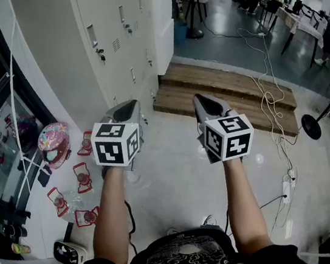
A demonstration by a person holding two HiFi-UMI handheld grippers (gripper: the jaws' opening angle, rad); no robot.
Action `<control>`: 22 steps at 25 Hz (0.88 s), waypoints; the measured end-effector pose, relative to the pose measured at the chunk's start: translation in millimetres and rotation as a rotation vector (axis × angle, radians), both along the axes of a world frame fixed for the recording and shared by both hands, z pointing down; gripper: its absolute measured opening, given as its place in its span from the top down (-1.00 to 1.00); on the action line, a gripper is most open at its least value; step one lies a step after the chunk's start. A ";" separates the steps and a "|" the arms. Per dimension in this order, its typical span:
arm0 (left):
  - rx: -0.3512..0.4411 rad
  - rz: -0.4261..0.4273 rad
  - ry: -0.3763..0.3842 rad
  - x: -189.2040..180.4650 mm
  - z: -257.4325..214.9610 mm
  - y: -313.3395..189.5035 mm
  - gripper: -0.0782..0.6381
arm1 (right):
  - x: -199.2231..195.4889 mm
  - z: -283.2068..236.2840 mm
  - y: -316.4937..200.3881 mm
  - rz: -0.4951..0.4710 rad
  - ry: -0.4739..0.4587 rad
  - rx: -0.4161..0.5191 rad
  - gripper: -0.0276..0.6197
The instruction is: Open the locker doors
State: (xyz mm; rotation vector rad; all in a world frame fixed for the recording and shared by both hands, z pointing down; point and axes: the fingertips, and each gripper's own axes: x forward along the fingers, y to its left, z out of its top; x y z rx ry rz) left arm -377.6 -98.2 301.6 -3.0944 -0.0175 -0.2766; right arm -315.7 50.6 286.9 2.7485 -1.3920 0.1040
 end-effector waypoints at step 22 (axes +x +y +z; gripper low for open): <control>0.031 0.040 -0.018 110.9 4.4 16.6 0.77 | 106.9 8.7 12.5 0.022 -0.006 0.023 0.79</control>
